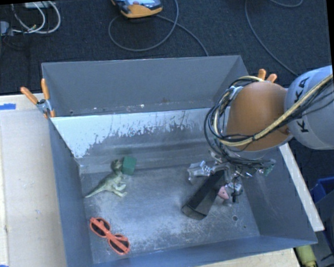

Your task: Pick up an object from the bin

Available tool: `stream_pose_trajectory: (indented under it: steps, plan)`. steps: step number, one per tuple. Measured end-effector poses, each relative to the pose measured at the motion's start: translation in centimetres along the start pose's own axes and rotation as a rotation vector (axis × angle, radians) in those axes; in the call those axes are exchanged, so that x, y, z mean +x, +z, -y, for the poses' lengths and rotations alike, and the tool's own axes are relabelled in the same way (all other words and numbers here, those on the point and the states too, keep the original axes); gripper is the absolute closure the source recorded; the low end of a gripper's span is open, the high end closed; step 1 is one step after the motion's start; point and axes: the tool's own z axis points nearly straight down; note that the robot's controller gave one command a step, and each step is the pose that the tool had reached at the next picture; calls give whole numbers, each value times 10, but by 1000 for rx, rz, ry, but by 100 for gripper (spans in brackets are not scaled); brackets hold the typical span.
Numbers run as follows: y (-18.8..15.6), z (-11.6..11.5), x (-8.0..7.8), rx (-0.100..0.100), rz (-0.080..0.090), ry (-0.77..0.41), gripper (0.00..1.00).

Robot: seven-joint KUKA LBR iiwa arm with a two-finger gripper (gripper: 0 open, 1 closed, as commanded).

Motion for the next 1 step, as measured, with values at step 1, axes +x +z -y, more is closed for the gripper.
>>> stream_pose_trajectory:
  steps: [1]
  plan:
    - [28,4,-2,-6,-1,-135,100]
